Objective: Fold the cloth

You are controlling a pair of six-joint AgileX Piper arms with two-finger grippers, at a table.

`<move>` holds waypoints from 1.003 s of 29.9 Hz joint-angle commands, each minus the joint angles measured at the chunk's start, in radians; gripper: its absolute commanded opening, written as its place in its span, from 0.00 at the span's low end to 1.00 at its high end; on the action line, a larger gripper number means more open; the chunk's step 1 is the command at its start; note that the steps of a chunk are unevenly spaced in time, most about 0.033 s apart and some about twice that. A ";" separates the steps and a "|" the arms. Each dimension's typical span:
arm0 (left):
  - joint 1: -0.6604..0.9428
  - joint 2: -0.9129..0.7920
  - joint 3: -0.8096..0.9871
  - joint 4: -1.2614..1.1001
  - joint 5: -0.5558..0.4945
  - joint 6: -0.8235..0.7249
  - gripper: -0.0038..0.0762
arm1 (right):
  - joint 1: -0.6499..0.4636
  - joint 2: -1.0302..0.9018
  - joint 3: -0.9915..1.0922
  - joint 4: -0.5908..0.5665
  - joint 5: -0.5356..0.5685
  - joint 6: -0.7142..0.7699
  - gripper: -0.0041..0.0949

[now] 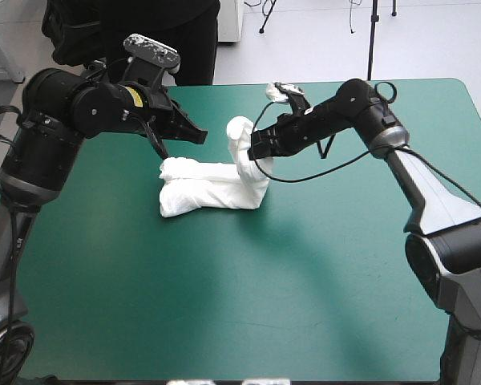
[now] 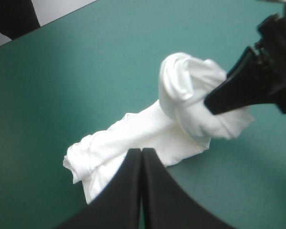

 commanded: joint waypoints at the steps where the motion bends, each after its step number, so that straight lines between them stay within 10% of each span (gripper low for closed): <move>1: 0.000 -0.063 -0.024 0.000 0.036 -0.013 0.04 | 0.045 0.020 -0.092 0.105 -0.028 0.003 0.03; 13: 0.000 -0.082 -0.024 0.000 0.036 -0.020 0.04 | 0.177 0.222 -0.385 0.233 0.058 -0.041 0.60; 30: 0.000 -0.159 -0.024 0.033 0.036 -0.042 0.04 | -0.012 0.029 -0.364 -0.238 0.093 0.160 0.61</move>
